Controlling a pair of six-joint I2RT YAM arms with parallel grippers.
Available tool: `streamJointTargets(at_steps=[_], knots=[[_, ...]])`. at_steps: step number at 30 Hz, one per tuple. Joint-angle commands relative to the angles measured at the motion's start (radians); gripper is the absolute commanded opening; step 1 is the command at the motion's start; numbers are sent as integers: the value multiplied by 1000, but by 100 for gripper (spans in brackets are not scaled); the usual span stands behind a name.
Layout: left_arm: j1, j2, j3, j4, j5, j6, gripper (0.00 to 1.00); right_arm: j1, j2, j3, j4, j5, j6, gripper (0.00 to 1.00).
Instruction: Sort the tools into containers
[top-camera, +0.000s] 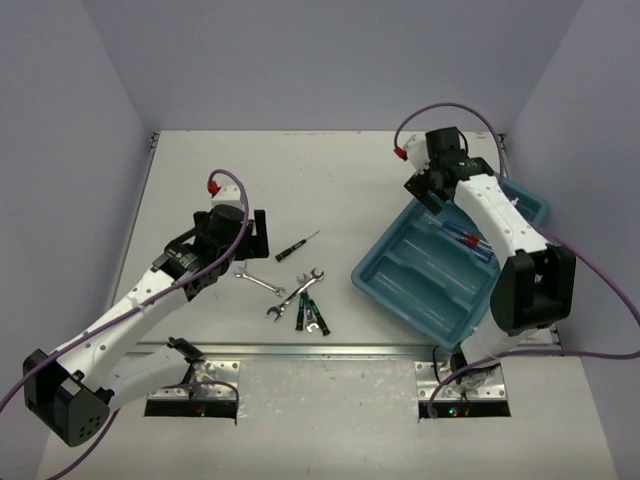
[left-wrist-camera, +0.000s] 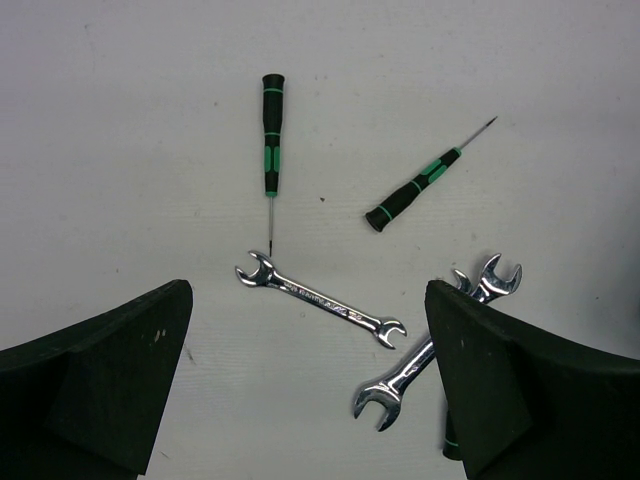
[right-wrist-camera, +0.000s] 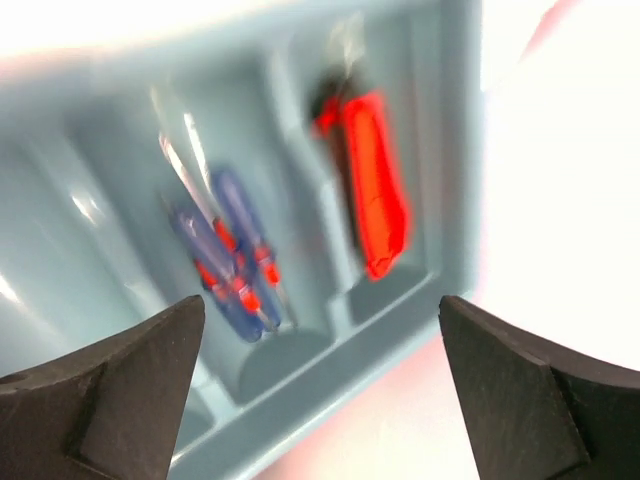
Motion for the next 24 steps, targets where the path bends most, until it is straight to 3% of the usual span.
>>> streamJointTargets(at_steps=[1,3,5,6,10,13,21,24], knots=[[37,-13,4,32,5,-8,100,294,-113,131,-18,294,238,99],[46,-18,7,26,-2,-12,100,530,-106,131,5,463,315,99],[51,-23,10,19,-27,-23,100,640,-92,108,-4,479,431,99],[53,-32,12,17,-40,-27,100,669,-90,84,2,391,511,99],[67,-71,12,15,-71,-33,100,711,-135,-47,69,-38,821,99],[70,-114,9,3,-99,-38,100,753,-186,-140,152,-68,917,99],[70,-235,2,-2,-132,-57,100,892,-108,-238,103,-26,1224,99],[70,-250,-1,4,-110,-55,100,924,-105,-321,161,-57,1293,88]])
